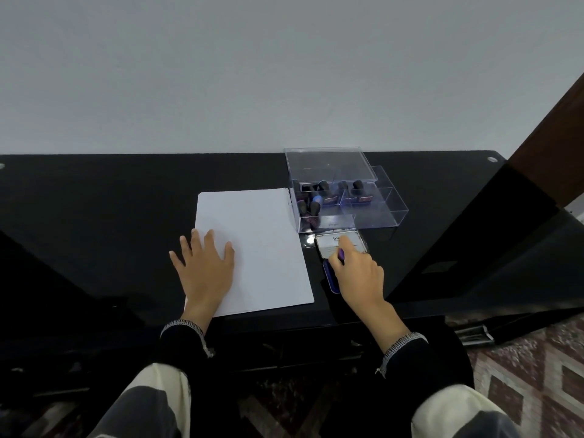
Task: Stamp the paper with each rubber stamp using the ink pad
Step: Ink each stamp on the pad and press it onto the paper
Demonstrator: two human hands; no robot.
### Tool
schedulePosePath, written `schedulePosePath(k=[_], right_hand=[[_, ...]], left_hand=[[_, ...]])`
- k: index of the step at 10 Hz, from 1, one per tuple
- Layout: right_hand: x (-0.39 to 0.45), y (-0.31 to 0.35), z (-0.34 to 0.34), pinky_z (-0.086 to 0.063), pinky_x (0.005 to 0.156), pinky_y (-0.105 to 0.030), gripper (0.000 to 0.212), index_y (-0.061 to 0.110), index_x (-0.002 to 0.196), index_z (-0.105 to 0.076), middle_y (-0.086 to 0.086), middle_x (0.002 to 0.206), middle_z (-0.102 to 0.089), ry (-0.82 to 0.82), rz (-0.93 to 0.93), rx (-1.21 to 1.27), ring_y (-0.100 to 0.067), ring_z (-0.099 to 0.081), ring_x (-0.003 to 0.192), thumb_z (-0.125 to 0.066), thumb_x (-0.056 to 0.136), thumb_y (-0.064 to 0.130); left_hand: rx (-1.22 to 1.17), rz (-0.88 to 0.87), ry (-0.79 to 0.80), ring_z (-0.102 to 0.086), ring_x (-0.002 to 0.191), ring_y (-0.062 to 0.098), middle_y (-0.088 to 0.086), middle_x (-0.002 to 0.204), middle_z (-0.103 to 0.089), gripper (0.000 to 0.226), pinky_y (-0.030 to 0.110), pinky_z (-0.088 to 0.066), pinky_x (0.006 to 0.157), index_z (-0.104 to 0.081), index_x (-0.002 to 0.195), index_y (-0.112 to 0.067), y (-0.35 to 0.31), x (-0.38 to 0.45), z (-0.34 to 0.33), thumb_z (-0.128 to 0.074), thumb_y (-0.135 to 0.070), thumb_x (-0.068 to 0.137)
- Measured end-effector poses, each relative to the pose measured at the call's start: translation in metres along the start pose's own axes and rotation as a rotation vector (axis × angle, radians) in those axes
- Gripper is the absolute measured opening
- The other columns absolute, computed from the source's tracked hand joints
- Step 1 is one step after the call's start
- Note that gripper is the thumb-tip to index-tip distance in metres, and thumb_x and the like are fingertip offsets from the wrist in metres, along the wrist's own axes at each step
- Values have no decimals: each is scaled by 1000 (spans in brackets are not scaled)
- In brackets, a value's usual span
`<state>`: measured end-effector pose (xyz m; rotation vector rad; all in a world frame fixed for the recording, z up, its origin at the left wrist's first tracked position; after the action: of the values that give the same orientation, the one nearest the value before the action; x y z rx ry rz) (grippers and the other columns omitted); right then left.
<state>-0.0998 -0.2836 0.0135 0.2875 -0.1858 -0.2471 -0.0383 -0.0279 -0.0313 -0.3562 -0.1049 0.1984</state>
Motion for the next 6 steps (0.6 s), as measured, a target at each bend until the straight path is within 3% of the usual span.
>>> schedulePosePath(k=[2, 4, 6], right_hand=[[15, 5, 3, -36, 63, -33, 12, 17, 87, -41, -2, 70, -52, 43, -2, 19, -25, -50, 66, -39, 97, 24], [3, 2, -3, -36, 55, -31, 18, 20, 84, -36, 0, 58, -49, -49, -21, -33, -25, -51, 56, -37, 100, 28], [5, 3, -4, -38, 57, -32, 13, 19, 86, -36, -3, 65, -54, -2, -44, -26, -25, -52, 60, -42, 97, 22]], left_hand=[[-4, 2, -3, -5, 148, 32, 11, 159, -19, 59, 54, -1, 118, -30, 149, -19, -1, 0, 0, -31, -50, 99], [-1, 2, -15, -6, 148, 32, 10, 159, -20, 58, 54, -2, 118, -32, 148, -19, -1, 0, -1, -32, -50, 98], [-5, 3, -16, -6, 148, 32, 10, 159, -20, 58, 54, -2, 118, -32, 148, -20, -1, 0, -1, -32, -50, 98]])
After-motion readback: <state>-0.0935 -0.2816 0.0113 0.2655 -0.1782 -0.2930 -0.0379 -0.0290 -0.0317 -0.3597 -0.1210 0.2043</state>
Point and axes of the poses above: each hand's wrist, its own x-axis towards the middle knuckle, its own z-axis out of the back of the hand, y = z × x, the point moved 1 cm from there along x, towards the middle knuckle
